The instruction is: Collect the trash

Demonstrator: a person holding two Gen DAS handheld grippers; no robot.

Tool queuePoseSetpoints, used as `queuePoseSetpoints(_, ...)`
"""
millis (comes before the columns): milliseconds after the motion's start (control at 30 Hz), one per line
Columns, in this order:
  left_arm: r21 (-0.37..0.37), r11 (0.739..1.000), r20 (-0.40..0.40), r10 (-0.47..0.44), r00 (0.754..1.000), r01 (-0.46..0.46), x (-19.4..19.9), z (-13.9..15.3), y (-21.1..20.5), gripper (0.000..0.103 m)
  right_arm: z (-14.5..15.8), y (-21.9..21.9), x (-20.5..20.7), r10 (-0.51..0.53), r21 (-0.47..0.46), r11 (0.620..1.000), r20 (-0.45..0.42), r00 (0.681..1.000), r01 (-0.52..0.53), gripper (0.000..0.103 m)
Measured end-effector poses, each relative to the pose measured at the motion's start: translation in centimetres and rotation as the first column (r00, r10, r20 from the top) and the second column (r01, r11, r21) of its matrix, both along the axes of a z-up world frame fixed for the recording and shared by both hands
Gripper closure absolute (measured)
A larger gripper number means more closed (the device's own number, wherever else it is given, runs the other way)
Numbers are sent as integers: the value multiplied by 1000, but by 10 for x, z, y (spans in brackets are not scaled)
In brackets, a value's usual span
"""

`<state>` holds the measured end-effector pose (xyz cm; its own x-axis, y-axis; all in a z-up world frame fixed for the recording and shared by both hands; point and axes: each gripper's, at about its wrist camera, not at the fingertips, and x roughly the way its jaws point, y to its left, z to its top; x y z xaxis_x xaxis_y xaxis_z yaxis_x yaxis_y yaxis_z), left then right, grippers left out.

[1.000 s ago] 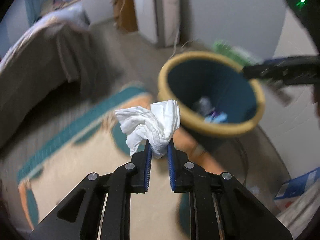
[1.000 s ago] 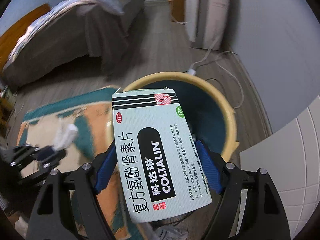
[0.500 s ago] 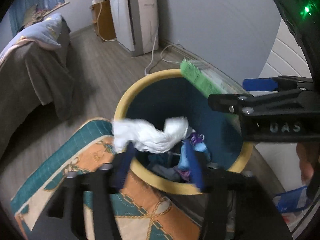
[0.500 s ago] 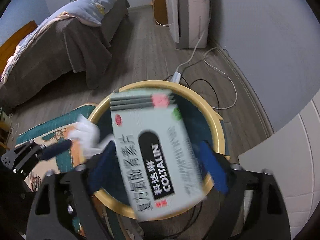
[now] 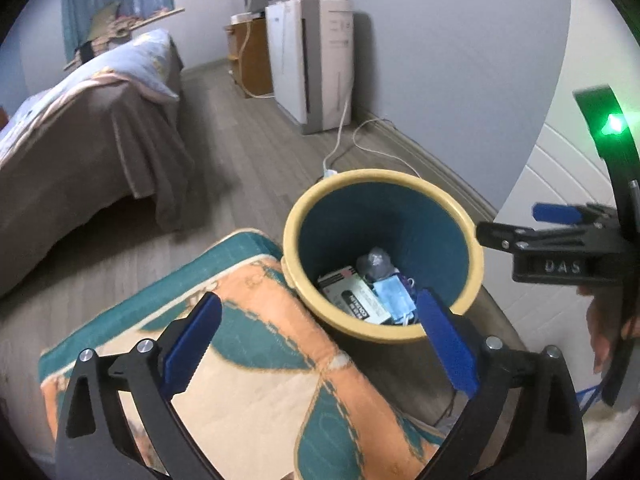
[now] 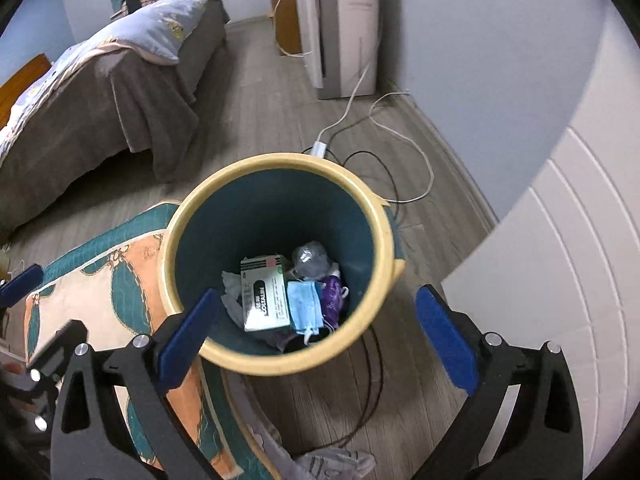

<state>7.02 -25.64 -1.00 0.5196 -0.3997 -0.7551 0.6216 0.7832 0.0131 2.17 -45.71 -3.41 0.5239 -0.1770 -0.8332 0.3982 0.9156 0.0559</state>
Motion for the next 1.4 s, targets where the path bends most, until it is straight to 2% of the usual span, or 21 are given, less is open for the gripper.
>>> queuePoseSetpoints(133,-46,997,-41,54,998,-56,-8,11,14,5,10,6,-23,-12,-20,1000,14,1000,12,6)
queuePoseSetpoints(267,-14,992,-44,128,991,-128,-15,13,19,5,15,13,-38,-8,-21,1000,35,999,8,6)
queuePoseSetpoints(467,-6,991,13,135,991,-135,-22,12,22,5,27,25,-47,-1,-52,999,81,997,6,6)
queuePoseSetpoints(600,-20,992,-6,125,992,-125,-20,13,22,5,30,31,-48,14,-74,997,86,996,-8,6)
queuePoseSetpoints(800,-18,993,11,113,993,-113,-19,15,25,5,32,33,-48,6,-99,995,86,996,3,6)
queuePoseSetpoints(1400,-5,994,18,109,994,-109,-18,14,27,5,32,31,-47,-3,-104,994,76,997,11,6)
